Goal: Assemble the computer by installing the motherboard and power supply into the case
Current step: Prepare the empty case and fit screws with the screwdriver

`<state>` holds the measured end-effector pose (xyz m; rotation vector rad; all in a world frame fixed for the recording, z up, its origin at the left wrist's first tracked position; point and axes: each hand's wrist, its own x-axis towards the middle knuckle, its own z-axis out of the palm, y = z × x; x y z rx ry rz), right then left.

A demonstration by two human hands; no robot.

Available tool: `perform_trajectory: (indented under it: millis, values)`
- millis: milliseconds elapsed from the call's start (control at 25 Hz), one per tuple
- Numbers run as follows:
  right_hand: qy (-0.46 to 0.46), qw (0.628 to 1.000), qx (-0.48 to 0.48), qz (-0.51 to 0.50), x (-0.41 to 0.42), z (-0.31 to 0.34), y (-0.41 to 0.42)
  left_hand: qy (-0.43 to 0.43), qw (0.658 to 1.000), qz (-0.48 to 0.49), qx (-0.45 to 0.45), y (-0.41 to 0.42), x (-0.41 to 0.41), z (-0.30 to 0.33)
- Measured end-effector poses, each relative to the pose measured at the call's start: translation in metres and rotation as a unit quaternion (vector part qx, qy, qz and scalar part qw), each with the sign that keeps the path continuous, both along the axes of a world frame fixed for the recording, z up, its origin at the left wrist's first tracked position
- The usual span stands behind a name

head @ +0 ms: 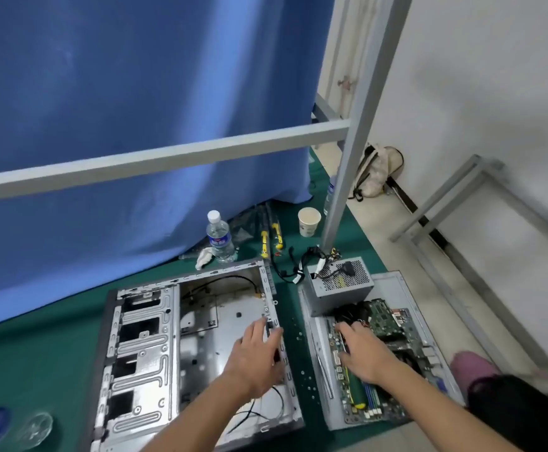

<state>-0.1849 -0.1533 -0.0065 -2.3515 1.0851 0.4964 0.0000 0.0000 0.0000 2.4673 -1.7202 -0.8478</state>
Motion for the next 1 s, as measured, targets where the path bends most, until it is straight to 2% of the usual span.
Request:
perform_trajectory:
  millis: [160, 320, 400, 440, 520, 640, 840, 1000]
  values:
    - [0.022, 0.999, 0.013, -0.026, -0.013, -0.014, -0.024, -0.072, 0.996, -0.055, 0.007, -0.025, -0.014, -0.019]
    - [0.043, 0.993, 0.038, -0.099, -0.029, -0.033, -0.066, -0.121, 0.988, -0.071, 0.066, -0.047, -0.040, -0.039]
    - [0.045, 0.989, 0.048, -0.132, -0.041, -0.045, -0.088, -0.114, 0.989, -0.055, 0.079, -0.064, -0.061, -0.046]
    - [0.047, 0.987, 0.052, -0.148, -0.045, -0.049, -0.093, -0.085, 0.993, -0.036, 0.077, -0.072, -0.071, -0.047]
    - [0.053, 0.982, 0.067, -0.168, -0.054, -0.059, -0.107, 0.028, 0.995, 0.033, 0.086, -0.095, -0.090, -0.051]
    - [0.050, 0.980, 0.093, -0.171, -0.064, -0.070, -0.124, 0.185, 0.966, 0.140, 0.114, -0.125, -0.104, -0.063]
    - [0.023, 0.970, 0.154, -0.187, -0.071, -0.080, -0.141, 0.301, 0.917, 0.229, 0.124, -0.157, -0.127, -0.077]
    - [-0.024, 0.950, 0.178, -0.255, -0.073, -0.086, -0.150, 0.366, 0.872, 0.312, 0.095, -0.173, -0.143, -0.085]
